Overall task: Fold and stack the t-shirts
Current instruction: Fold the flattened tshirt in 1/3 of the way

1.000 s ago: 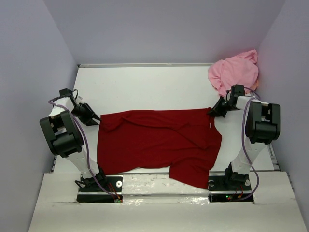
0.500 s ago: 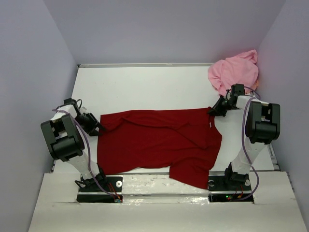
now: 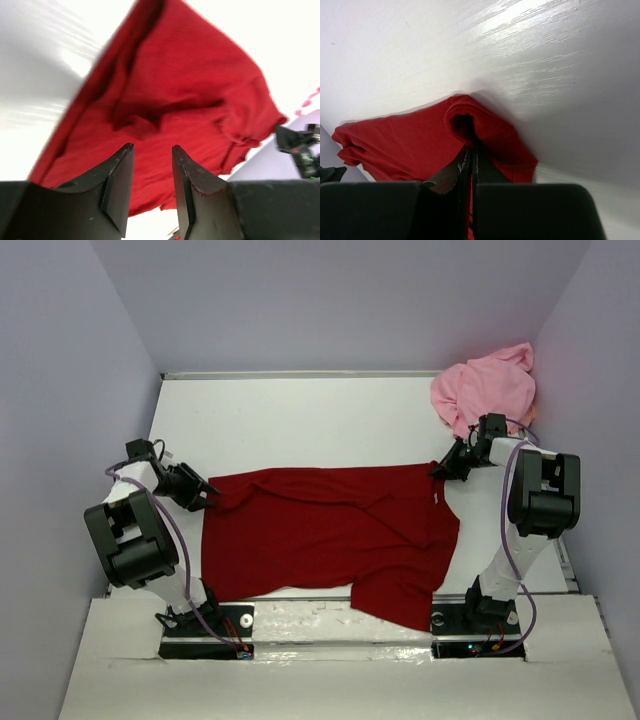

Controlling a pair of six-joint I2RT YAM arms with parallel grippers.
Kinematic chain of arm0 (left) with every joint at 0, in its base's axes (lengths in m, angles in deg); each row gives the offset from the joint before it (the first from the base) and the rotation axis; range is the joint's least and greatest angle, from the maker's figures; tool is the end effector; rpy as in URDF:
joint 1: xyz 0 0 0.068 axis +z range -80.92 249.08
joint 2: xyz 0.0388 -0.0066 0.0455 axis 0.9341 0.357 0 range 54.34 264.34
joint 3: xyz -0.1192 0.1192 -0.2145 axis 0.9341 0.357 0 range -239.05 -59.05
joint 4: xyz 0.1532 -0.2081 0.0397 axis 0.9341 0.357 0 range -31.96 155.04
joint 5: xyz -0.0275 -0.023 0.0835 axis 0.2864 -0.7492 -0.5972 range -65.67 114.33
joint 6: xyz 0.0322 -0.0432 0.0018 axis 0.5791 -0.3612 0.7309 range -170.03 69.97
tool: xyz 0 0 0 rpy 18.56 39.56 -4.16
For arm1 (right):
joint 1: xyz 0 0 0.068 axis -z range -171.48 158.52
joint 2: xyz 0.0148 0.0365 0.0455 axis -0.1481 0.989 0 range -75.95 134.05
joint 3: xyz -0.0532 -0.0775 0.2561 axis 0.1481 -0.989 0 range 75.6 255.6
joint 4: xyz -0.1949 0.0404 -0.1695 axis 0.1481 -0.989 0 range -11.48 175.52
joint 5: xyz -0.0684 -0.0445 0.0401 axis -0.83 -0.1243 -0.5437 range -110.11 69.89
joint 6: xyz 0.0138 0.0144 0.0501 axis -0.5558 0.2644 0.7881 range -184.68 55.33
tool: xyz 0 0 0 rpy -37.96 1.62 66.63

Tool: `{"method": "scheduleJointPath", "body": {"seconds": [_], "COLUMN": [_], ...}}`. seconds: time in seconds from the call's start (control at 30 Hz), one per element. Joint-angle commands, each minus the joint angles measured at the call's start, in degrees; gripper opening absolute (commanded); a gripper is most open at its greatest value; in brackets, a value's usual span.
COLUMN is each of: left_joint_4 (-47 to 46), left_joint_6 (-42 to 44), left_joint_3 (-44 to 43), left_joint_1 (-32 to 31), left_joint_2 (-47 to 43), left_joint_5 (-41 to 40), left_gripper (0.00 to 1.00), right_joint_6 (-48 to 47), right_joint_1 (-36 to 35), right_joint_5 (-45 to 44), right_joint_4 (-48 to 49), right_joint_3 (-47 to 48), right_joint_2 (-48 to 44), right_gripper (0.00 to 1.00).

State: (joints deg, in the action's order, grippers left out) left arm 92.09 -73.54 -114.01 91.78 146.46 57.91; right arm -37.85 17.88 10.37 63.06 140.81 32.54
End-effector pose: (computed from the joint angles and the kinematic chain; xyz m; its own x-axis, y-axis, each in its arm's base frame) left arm 0.2794 0.0955 0.1791 -0.7382 -0.6690 -0.0864 -0.4925 0.6220 -0.6087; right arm 0.3644 -0.0417 0.1442 -0.8323 0.5313 -0.1580 0.3475 0.7222 0.5981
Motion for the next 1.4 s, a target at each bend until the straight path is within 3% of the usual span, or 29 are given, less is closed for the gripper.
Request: {"method": "scheduleJointPath", "body": {"seconds": [0.0, 0.57, 1.03, 1.37], "left_joint_4": [-3.10, -4.95, 4.53, 5.85], "left_joint_6": [-5.93, -8.40, -12.17, -17.98], "left_joint_3": [1.78, 4.34, -8.22, -6.83], "left_joint_1": [1.03, 1.74, 1.74, 0.60], "left_joint_2": [-5.54, -4.84, -1.14, -1.32], "left_joint_5": [4.91, 4.74, -8.95, -8.53], "left_gripper": [0.45, 0.45, 0.44, 0.44], "right_joint_6": [-0.64, -0.73, -0.90, -1.52], "right_joint_1": [0.30, 0.30, 0.30, 0.30], "right_joint_5": [0.19, 0.46, 1.07, 1.42], "right_joint_4": [1.45, 1.01, 0.75, 0.05], "right_joint_3": [2.47, 3.78, 3.87, 5.19], "right_joint_2": [0.23, 0.94, 0.76, 1.29], "right_gripper": [0.00, 0.00, 0.00, 0.00]}}
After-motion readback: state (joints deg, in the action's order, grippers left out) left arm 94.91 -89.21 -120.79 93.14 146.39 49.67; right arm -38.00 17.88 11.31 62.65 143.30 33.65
